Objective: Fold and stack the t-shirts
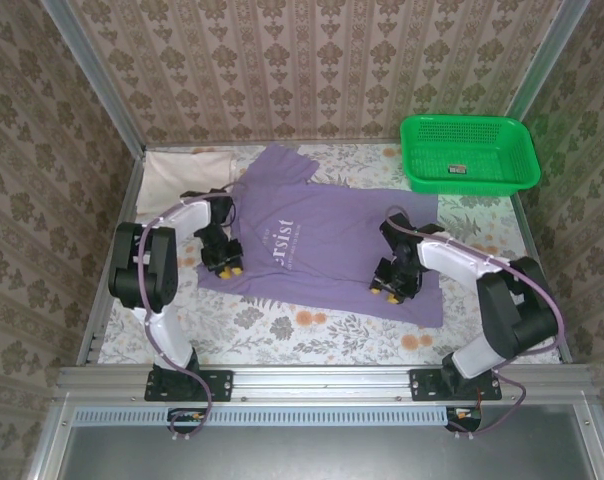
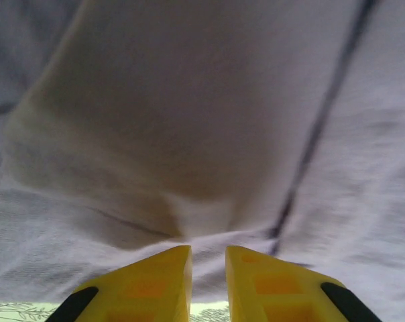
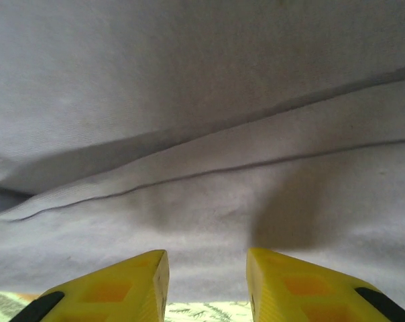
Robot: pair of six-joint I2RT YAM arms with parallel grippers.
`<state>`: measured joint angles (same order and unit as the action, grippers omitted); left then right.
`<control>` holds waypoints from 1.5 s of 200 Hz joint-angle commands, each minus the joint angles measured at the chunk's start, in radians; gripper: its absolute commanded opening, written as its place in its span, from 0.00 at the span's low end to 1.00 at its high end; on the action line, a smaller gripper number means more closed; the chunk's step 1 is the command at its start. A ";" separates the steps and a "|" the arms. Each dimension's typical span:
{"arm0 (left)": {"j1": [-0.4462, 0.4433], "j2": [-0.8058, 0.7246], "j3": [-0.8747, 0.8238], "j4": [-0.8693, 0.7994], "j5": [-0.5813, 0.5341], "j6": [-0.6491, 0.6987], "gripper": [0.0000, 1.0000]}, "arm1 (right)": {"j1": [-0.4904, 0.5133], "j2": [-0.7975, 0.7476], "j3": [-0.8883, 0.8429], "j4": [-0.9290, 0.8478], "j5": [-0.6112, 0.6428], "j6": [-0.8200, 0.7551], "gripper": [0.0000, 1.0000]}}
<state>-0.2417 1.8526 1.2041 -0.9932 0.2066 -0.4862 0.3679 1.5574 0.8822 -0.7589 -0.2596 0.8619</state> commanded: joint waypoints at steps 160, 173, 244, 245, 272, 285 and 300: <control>-0.203 -0.350 -0.508 0.075 -0.003 -0.346 0.22 | -0.064 0.048 -0.009 -0.292 0.137 -0.232 0.45; -0.209 -0.395 -0.541 0.069 0.002 -0.386 0.22 | -0.088 0.038 -0.017 -0.295 0.148 -0.240 0.45; -0.237 -0.475 -0.425 -0.058 -0.047 -0.387 0.33 | -0.122 -0.056 -0.049 -0.300 0.135 -0.208 0.48; -0.235 -0.475 -0.422 -0.061 -0.049 -0.384 0.33 | -0.123 -0.058 -0.049 -0.300 0.135 -0.206 0.48; -0.148 -0.449 -0.273 -0.084 -0.014 -0.309 0.40 | -0.127 -0.121 -0.043 -0.259 0.106 -0.162 0.49; -0.121 -0.446 -0.232 -0.066 0.021 -0.282 0.44 | -0.120 -0.176 -0.049 -0.179 0.042 -0.147 0.48; -0.082 -0.441 -0.213 -0.046 0.062 -0.261 0.44 | -0.086 -0.252 -0.062 -0.042 -0.045 -0.138 0.47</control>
<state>-0.3679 1.3968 0.9543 -1.0180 0.2070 -0.8162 0.2485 1.4155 0.8299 -0.9760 -0.1787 0.6788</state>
